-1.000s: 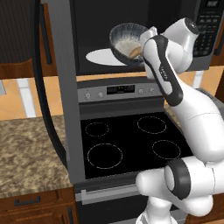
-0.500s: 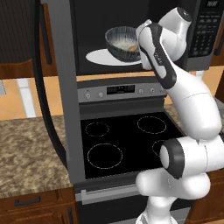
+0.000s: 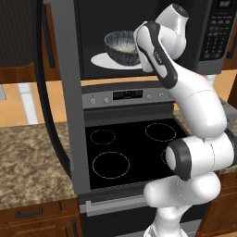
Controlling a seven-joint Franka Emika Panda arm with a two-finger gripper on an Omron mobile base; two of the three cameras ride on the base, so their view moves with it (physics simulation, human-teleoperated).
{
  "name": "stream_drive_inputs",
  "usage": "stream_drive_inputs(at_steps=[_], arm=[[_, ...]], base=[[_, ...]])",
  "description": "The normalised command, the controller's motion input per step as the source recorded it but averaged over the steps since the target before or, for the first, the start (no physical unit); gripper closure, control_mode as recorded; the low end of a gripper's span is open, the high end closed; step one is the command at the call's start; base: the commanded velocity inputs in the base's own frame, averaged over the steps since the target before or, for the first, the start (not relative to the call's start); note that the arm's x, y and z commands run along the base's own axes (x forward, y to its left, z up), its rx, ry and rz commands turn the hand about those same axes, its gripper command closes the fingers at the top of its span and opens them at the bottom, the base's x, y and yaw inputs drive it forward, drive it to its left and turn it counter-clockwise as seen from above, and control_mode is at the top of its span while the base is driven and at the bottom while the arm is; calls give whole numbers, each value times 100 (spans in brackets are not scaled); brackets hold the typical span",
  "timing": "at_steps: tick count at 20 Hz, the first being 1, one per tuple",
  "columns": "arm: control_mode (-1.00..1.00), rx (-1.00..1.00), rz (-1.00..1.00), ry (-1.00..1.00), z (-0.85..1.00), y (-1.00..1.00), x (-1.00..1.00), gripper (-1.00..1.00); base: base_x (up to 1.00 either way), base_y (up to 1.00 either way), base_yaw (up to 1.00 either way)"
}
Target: Pick the sweet potato from the sink and place it in the bowl. Then pick the bowl and place it in the microwave. Then close the microwave door and press the start button.
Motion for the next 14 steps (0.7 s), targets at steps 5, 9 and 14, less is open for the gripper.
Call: stream_drive_inputs(at_steps=[5,9,14], arm=[[-100,0,1,-14,-10,4,-23,-100],[-100,0,0,-23,20,0,-62,-100],[-100,0,0,-6,24,0,-84,-100]], base=[[0,0,0],[0,0,0],[0,0,0]])
